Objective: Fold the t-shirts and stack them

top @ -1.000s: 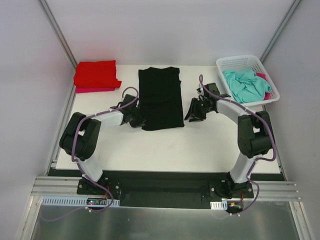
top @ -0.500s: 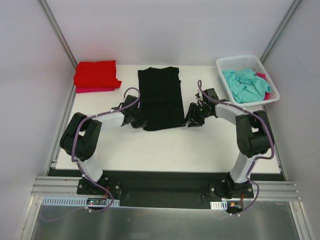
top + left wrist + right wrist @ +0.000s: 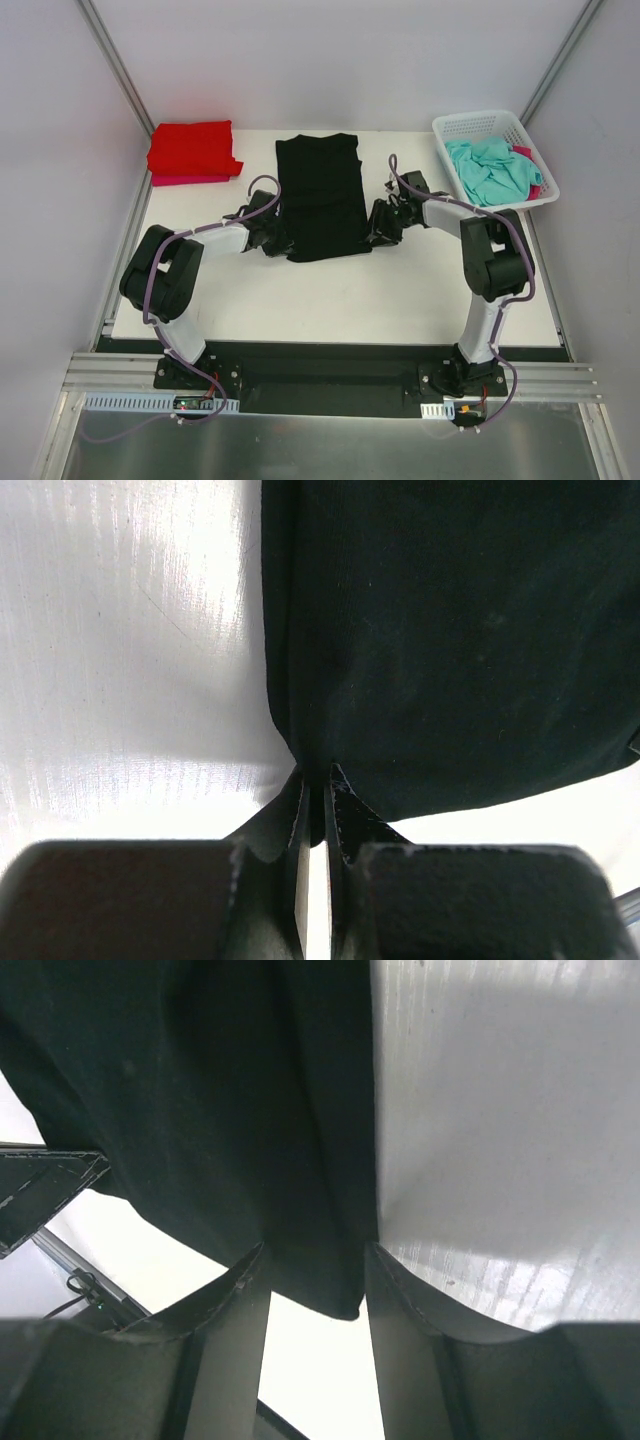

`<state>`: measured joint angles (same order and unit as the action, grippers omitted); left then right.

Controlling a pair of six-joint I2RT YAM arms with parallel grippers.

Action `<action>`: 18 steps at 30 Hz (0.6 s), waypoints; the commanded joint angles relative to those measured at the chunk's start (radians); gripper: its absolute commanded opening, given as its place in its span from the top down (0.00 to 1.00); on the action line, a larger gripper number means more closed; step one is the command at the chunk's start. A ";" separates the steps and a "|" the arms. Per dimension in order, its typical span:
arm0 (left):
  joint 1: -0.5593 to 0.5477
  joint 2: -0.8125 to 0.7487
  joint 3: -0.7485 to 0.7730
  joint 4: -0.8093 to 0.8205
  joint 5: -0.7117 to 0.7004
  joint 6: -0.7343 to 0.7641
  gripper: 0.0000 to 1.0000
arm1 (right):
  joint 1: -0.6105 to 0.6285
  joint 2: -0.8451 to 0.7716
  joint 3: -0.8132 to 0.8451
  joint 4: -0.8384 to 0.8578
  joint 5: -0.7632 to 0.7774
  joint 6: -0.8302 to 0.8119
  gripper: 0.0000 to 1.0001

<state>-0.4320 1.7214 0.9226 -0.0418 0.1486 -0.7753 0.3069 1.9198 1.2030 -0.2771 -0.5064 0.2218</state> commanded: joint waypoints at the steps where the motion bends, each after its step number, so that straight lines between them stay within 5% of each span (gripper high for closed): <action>1: -0.008 0.000 0.016 -0.027 0.009 -0.010 1.00 | 0.024 0.021 0.029 0.035 -0.029 0.031 0.55; 9: -0.008 0.010 0.021 -0.027 0.012 -0.021 1.00 | 0.049 -0.002 -0.040 0.071 -0.021 0.066 0.62; 14: -0.011 0.004 0.012 -0.026 0.017 -0.022 1.00 | 0.055 -0.037 -0.074 0.081 -0.015 0.074 0.99; 18: -0.013 -0.031 -0.022 -0.027 0.022 -0.019 1.00 | 0.055 -0.096 -0.092 0.029 -0.003 0.050 0.99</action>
<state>-0.4324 1.7214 0.9230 -0.0433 0.1524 -0.7792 0.3492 1.9202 1.1370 -0.1944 -0.5114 0.2878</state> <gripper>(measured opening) 0.020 0.026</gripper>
